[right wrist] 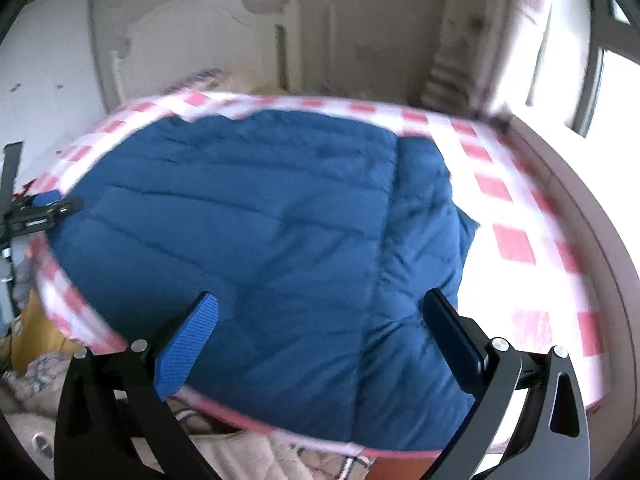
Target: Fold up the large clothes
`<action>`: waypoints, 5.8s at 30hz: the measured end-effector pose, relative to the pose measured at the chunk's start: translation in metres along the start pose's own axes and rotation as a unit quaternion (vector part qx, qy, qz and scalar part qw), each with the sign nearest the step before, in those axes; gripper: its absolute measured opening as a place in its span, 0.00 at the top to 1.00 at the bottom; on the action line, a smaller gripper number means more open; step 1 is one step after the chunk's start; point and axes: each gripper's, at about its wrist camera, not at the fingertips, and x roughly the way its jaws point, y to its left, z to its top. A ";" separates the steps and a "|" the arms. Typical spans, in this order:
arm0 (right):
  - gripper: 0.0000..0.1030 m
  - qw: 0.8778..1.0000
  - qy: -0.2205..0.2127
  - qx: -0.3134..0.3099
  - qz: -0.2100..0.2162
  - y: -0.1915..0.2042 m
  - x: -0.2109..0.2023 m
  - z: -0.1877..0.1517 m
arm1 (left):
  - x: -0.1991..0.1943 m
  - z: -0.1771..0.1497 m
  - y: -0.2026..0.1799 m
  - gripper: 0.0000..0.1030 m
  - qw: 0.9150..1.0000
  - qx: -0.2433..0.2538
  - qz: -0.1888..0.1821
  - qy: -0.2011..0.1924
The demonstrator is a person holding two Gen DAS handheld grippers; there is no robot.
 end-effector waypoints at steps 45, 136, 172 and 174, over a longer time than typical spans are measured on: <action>0.05 0.989 -0.071 0.117 0.062 -0.045 -0.048 -0.059 | 0.019 -0.033 -0.036 0.02 0.998 0.066 0.011 0.011; 0.65 0.928 -0.141 0.316 0.137 -0.072 -0.019 -0.043 | 0.018 -0.019 -0.146 0.02 0.984 0.144 -0.107 0.005; 0.48 0.895 -0.109 -0.432 -0.034 0.357 0.073 0.025 | -0.023 0.132 0.016 0.02 0.985 0.062 -0.156 -0.042; 0.47 0.895 -0.115 -0.430 -0.029 0.355 0.072 0.024 | 0.011 0.143 -0.009 0.02 0.986 0.099 -0.131 -0.004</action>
